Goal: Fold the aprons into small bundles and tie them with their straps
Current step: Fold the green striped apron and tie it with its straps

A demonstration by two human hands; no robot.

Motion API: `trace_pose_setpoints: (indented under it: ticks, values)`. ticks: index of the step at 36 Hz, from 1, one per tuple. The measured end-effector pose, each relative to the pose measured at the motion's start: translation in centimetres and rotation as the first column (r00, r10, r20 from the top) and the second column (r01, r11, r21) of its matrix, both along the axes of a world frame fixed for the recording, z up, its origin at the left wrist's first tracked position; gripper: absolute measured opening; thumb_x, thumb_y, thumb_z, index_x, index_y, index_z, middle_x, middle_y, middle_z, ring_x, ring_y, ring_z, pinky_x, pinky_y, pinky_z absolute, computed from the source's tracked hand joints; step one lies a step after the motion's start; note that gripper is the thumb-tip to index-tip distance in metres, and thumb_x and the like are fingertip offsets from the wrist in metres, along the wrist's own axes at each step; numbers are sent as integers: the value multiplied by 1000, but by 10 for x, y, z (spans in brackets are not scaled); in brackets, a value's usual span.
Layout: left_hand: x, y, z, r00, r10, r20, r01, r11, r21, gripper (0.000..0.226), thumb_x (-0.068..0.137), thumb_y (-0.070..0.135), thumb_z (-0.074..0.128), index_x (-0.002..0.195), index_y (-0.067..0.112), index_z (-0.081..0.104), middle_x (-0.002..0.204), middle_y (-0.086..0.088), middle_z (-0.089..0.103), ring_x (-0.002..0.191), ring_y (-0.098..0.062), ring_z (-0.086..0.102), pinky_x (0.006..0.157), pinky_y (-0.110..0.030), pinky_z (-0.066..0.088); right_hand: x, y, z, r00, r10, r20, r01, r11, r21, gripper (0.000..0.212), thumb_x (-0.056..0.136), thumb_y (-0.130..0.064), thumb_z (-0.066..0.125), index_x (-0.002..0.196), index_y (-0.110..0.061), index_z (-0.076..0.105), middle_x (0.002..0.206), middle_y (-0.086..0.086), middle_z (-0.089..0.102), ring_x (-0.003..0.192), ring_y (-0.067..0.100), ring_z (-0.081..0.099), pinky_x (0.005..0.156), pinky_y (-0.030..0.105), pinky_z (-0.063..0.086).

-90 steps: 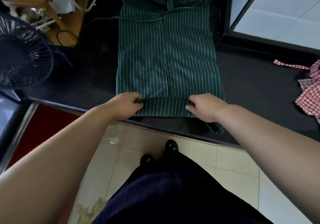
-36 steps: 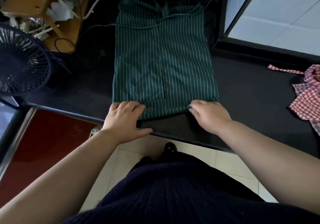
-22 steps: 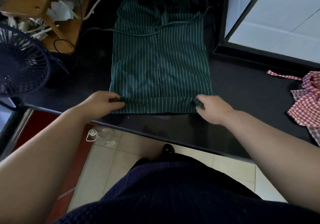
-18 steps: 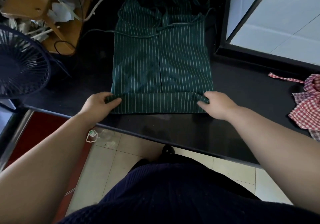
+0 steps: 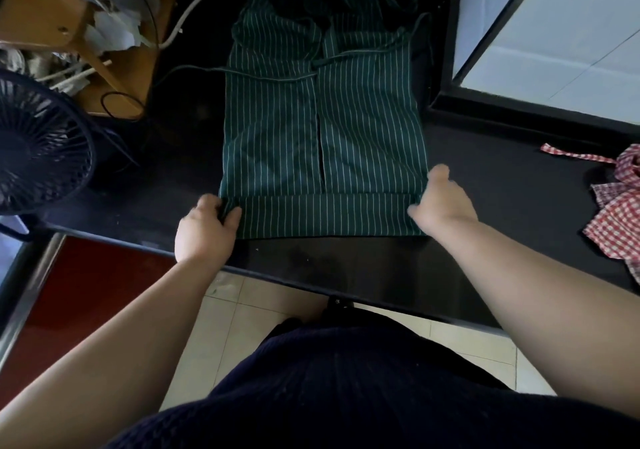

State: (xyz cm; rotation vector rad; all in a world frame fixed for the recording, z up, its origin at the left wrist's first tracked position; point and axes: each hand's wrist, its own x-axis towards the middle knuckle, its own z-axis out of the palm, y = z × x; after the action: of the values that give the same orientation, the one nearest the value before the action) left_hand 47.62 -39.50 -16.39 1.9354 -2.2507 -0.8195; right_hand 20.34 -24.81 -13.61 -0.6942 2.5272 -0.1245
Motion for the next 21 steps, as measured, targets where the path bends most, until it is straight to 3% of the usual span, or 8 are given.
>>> trace_pose_setpoints:
  ticks: [3,6,8,10,14,16,18,21]
  values:
    - [-4,7,4,973,-226,53,233,947,-220,63,85,1,60,142,12,36,134,-20,43,120,-42,41,94,-53,39,12,1,4,853,438,-285,-405,898,170,52,84,-5,58,132,-13,40,125,13,44,112,32,45,91,42,38]
    - [-11,2,2,772,-613,167,635,748,-191,76,75,-13,57,142,20,46,140,-15,47,127,-40,43,101,-53,35,21,3,2,723,678,-130,-668,735,116,44,94,-21,49,139,-20,45,136,4,43,125,26,39,105,38,28]
    - [-16,4,7,722,-684,104,689,725,-21,55,93,6,53,144,23,43,150,-5,39,138,-29,34,112,-41,26,26,6,1,724,686,71,-690,718,91,60,96,-48,43,148,-21,31,151,3,27,134,27,33,111,38,23]
    - [-19,7,10,714,-689,125,684,724,85,56,98,43,45,150,27,31,157,3,24,144,-20,22,116,-35,17,28,9,-2,686,718,115,-726,667,165,82,89,-64,43,152,-21,16,157,3,12,140,27,26,114,40,20]
    - [-18,10,14,617,-740,268,742,661,117,93,79,74,50,153,28,17,157,4,13,145,-19,13,118,-38,11,27,10,-4,688,725,23,-719,677,161,56,100,-47,33,150,-23,24,157,0,19,139,25,26,110,43,23]
    - [-20,13,15,641,-719,270,729,680,82,94,75,72,58,150,27,25,152,3,17,140,-21,20,116,-39,17,26,3,-1,687,726,21,-722,679,135,44,103,-38,29,143,-22,39,151,-3,32,136,25,30,107,44,28]
    - [-24,16,18,661,-703,261,715,696,64,86,75,65,63,146,25,34,147,3,21,134,-21,26,113,-39,22,26,-4,8,683,727,65,-730,679,82,34,103,-35,29,120,-21,56,127,-3,53,123,25,44,96,41,34]
    - [-26,10,21,672,-703,232,704,704,96,60,85,34,62,141,26,43,144,5,37,131,-19,37,109,-36,29,21,-6,19,728,672,139,-678,735,-2,33,103,-35,30,76,-21,42,76,-4,52,78,20,53,65,33,33]
